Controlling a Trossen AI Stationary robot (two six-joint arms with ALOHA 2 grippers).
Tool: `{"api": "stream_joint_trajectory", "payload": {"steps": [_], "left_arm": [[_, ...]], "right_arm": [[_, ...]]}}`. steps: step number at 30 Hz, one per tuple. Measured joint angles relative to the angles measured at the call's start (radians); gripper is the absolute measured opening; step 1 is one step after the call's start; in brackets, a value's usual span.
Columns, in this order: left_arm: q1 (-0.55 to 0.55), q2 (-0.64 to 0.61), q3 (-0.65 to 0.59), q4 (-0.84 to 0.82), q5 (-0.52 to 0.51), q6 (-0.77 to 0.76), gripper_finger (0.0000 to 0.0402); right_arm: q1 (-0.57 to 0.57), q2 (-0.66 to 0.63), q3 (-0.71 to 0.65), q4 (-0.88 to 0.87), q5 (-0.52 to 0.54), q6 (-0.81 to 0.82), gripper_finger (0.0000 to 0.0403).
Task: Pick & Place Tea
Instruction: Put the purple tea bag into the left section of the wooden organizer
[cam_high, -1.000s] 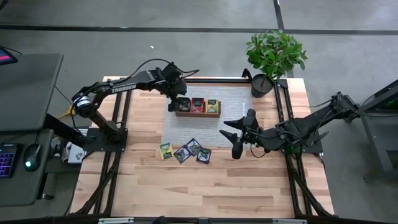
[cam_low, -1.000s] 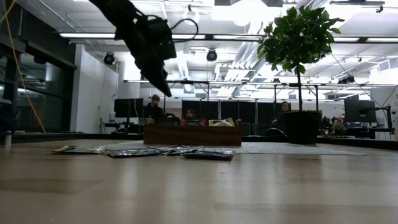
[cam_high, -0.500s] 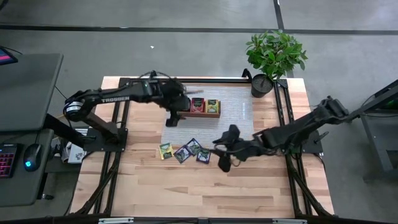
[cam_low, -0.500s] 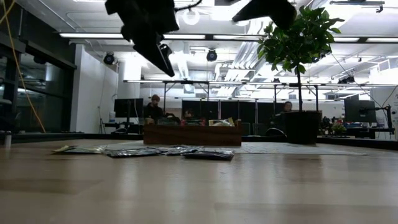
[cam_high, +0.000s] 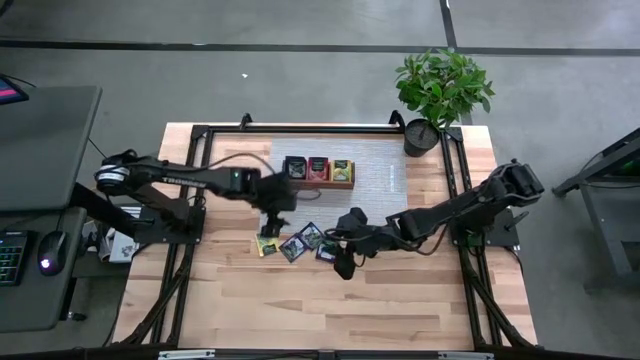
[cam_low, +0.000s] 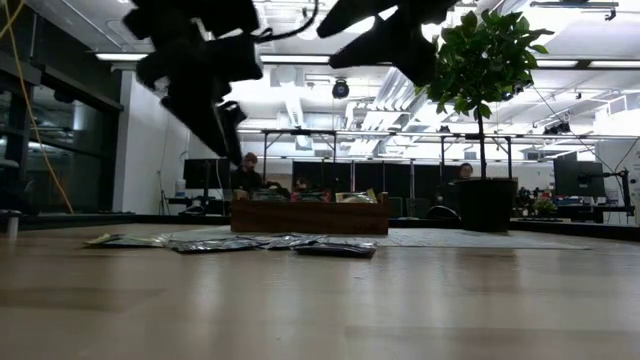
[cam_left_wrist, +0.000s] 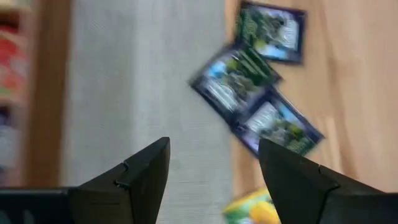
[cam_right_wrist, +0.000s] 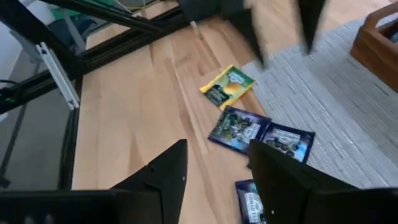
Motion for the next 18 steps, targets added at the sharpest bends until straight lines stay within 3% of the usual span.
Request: {"api": "stream_joint_trajectory", "payload": {"steps": [7,16,18], "left_arm": [[-0.108,-0.095,-0.195,0.198,-0.035,-0.211,0.0243],[-0.270,-0.148,-0.313,0.306,-0.171,-0.445,0.0243],[-0.303,-0.148,-0.330,0.330,-0.195,-0.496,0.0243]], "right_arm": [[-0.023,0.018,0.000,0.023,-0.017,-0.007,0.0122],[-0.073,0.073,0.001,0.112,-0.149,-0.046,0.0014],[-0.081,0.100,0.000,0.135,-0.177,-0.066,0.0006]]}}
